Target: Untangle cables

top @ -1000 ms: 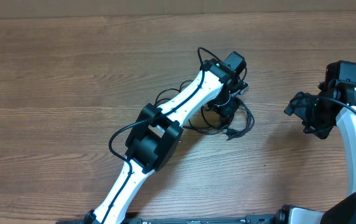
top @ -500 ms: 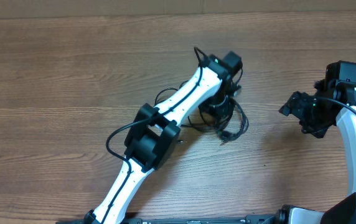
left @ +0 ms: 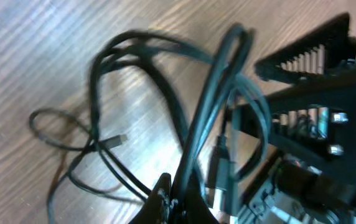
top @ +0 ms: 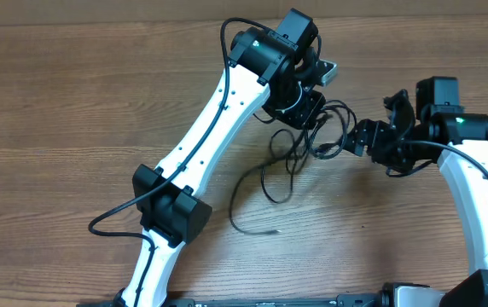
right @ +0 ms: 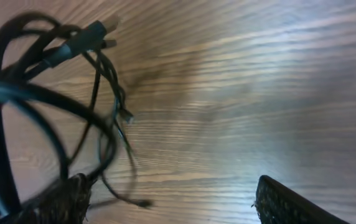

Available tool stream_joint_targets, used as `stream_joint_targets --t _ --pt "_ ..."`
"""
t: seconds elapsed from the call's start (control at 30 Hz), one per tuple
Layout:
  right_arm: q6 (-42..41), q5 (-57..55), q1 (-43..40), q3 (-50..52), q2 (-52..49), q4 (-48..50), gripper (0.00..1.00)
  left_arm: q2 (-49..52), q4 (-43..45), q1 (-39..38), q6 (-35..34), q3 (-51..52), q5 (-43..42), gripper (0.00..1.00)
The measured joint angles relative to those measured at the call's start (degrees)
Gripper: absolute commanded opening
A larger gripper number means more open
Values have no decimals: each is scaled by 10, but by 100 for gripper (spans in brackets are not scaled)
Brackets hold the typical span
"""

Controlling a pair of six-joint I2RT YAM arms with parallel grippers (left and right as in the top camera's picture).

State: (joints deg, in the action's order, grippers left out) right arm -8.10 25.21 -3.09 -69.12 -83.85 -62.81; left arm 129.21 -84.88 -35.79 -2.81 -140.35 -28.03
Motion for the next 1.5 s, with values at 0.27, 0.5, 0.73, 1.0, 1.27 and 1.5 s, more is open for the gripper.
stream_joint_targets --t 0.27,0.5,0.73,1.0,1.27,1.5 --pt "2 3 40 0 0 24 79 0 -29 0 3 0 -19 4" --pt "-23 5 42 0 0 67 69 0 -50 0 22 0 -55 4" --pt "-47 -52 43 0 -2 66 42 0 -87 7 51 0 -87 4" --pt "-119 -216 45 0 -25 31 28 -11 -117 37 95 0 -93 4" --pt "-163 -261 38 0 -25 23 38 -40 -117 58 37 0 58 4" --pt "-17 62 52 0 -25 40 54 -40 -92 59 -2 0 80 4"
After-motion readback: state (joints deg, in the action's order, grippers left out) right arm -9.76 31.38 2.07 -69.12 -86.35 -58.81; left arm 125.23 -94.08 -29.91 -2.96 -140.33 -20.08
